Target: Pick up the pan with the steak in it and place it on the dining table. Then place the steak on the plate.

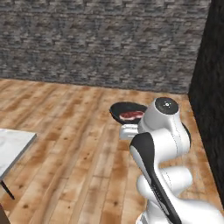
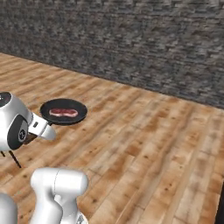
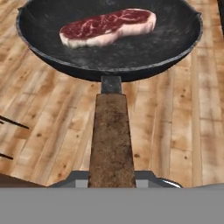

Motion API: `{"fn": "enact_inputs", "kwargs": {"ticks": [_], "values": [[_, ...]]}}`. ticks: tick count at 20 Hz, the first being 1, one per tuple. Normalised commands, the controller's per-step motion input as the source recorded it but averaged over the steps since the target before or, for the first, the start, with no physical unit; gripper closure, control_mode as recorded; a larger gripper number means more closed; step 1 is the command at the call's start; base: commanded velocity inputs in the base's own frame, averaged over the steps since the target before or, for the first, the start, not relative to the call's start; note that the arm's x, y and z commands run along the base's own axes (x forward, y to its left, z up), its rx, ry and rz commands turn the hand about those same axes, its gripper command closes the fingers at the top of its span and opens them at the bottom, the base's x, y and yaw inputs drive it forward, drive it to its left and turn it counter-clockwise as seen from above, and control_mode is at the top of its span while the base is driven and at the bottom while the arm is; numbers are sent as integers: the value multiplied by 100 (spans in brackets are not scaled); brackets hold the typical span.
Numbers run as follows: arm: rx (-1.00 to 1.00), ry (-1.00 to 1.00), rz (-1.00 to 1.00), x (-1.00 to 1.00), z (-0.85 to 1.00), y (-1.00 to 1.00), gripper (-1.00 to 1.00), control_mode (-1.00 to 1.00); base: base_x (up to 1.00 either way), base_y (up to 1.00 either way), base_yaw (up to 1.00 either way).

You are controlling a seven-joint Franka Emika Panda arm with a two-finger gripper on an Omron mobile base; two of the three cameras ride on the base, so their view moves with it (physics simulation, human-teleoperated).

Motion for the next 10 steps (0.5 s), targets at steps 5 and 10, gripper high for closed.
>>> {"fn": "enact_inputs", "kwargs": {"ticks": [5, 10], "values": [[0, 0, 0, 0, 0, 0, 100, 100, -1, 0, 50], [0, 0, 0, 0, 0, 0, 100, 100, -1, 0, 50]]}}
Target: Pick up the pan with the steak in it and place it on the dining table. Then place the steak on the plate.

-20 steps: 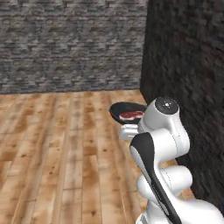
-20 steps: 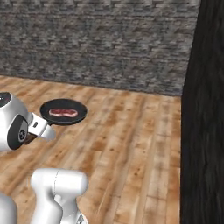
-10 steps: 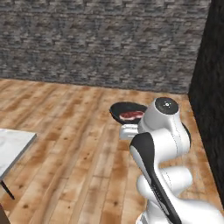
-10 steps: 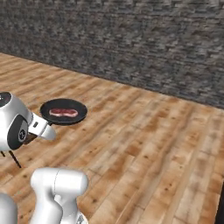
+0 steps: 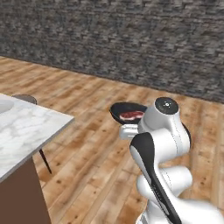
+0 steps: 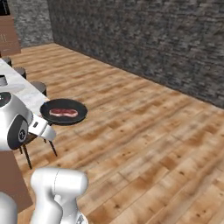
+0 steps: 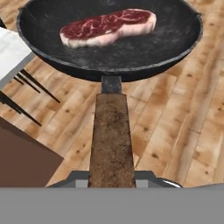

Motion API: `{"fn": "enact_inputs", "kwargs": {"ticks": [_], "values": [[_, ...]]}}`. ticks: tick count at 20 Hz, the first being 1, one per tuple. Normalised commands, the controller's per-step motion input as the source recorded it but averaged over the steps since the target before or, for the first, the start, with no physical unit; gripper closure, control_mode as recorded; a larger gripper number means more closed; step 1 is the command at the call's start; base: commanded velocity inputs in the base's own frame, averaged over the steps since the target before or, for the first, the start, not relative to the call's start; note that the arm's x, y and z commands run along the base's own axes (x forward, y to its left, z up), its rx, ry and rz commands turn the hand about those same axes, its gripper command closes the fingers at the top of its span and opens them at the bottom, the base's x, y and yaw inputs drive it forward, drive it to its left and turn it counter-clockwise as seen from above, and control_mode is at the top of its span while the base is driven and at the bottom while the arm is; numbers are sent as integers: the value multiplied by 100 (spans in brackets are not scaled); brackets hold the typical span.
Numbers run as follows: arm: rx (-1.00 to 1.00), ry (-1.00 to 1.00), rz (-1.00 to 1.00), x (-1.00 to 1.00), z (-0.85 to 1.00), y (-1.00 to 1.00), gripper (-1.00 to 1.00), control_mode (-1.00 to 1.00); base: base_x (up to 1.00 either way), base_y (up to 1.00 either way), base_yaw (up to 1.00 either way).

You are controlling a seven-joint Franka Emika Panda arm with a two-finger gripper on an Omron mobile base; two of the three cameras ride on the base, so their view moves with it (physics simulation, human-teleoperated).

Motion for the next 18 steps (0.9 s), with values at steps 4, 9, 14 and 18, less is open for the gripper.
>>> {"fn": "enact_inputs", "kwargs": {"ticks": [4, 9, 14, 18], "values": [[0, 0, 0, 0, 0, 0, 100, 100, -1, 0, 50], [0, 0, 0, 0, 0, 0, 100, 100, -2, 0, 50], [0, 0, 0, 0, 0, 0, 100, 100, -2, 0, 50], [0, 0, 0, 0, 0, 0, 100, 100, -3, 0, 50]]}}
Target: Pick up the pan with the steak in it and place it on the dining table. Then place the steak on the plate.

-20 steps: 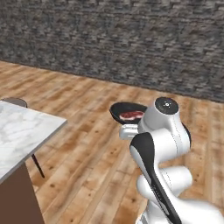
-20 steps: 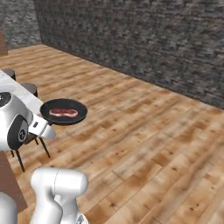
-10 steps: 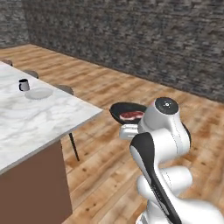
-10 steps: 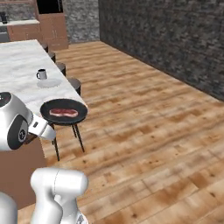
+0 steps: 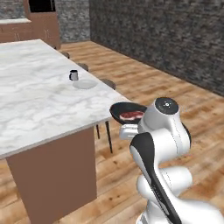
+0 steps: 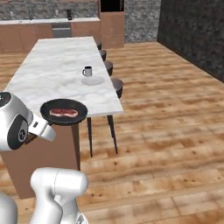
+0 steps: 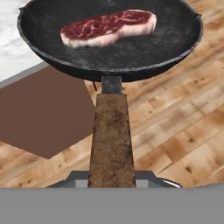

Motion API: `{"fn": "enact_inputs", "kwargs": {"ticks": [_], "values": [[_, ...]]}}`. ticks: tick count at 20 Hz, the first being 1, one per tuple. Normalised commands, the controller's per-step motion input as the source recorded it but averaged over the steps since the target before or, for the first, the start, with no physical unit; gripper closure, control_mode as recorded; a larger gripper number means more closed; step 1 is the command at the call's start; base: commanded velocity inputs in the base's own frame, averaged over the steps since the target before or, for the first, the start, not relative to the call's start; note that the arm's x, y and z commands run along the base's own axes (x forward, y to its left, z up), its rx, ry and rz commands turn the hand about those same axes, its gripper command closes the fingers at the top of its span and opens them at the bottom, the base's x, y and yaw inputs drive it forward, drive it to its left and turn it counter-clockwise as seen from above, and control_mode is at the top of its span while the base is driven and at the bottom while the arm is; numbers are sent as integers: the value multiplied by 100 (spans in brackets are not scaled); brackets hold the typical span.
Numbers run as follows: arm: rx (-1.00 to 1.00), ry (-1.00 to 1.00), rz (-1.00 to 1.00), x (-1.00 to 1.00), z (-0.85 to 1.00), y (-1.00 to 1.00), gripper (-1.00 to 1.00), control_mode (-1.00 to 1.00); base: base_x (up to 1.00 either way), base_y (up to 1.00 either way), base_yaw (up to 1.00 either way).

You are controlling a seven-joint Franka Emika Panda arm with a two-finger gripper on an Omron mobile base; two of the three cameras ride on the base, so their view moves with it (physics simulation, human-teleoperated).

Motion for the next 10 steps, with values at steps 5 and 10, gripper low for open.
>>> {"fn": "enact_inputs", "kwargs": {"ticks": [5, 10], "values": [[0, 0, 0, 0, 0, 0, 100, 100, -4, 0, 50], [0, 0, 0, 0, 0, 0, 100, 100, -3, -2, 49]]}}
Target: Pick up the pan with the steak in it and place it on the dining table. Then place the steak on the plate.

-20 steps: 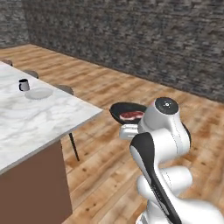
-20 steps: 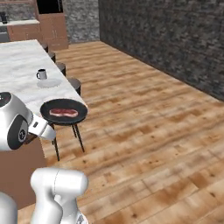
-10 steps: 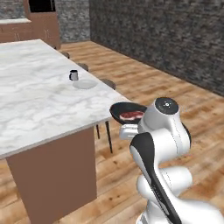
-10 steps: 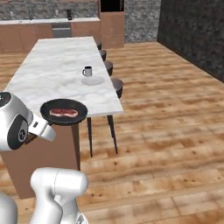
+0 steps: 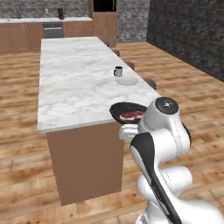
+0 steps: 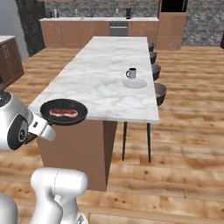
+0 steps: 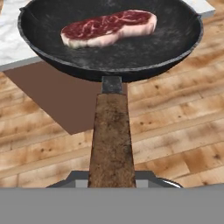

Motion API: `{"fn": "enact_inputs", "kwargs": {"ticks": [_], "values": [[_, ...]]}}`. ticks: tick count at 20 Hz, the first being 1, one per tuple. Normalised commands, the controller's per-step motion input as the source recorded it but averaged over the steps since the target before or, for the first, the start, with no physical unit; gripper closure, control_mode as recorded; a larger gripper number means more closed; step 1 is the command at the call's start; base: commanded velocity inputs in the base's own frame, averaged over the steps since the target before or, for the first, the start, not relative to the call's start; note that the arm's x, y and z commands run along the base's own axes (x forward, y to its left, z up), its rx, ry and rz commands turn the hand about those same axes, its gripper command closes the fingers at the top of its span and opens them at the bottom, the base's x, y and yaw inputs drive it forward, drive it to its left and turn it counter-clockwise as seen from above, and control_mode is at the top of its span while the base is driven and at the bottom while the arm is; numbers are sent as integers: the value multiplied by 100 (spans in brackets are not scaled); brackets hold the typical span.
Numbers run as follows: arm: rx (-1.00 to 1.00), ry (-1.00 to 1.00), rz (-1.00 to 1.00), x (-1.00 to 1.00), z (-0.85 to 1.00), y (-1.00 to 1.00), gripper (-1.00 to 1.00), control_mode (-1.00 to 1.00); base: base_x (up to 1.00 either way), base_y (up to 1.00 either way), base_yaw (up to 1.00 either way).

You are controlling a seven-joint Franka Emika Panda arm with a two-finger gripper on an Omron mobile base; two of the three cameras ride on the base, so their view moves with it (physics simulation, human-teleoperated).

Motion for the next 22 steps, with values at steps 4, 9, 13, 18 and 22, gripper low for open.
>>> {"fn": "enact_inputs", "kwargs": {"ticks": [4, 9, 13, 18, 22], "values": [[0, 0, 0, 0, 0, 0, 100, 100, 0, -3, 6], [0, 0, 0, 0, 0, 0, 100, 100, 7, -57, 4], [0, 0, 0, 0, 0, 0, 100, 100, 4, -94, 2], [0, 0, 0, 0, 0, 0, 100, 100, 5, -93, 2], [0, 0, 0, 0, 0, 0, 100, 100, 4, -92, 3]]}}
